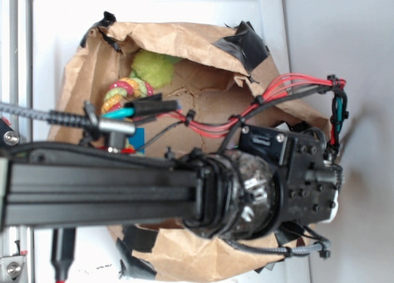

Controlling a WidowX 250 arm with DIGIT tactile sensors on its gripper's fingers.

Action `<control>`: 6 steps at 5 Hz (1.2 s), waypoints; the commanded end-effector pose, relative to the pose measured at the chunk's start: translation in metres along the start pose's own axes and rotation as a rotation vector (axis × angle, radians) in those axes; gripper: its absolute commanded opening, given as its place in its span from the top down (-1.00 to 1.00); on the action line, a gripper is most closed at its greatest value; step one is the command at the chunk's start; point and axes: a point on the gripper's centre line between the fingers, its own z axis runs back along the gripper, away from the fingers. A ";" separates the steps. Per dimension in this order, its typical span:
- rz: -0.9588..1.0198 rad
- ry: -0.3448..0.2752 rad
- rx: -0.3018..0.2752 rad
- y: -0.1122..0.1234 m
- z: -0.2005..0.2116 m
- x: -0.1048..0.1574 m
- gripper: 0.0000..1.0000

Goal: Grab the green block.

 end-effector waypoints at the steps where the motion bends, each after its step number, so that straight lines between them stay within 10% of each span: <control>1: 0.253 -0.192 0.058 0.000 0.096 -0.018 1.00; 3: 0.488 -0.249 0.083 -0.012 0.154 -0.046 1.00; 6: 0.776 -0.052 -0.092 -0.014 0.161 -0.072 1.00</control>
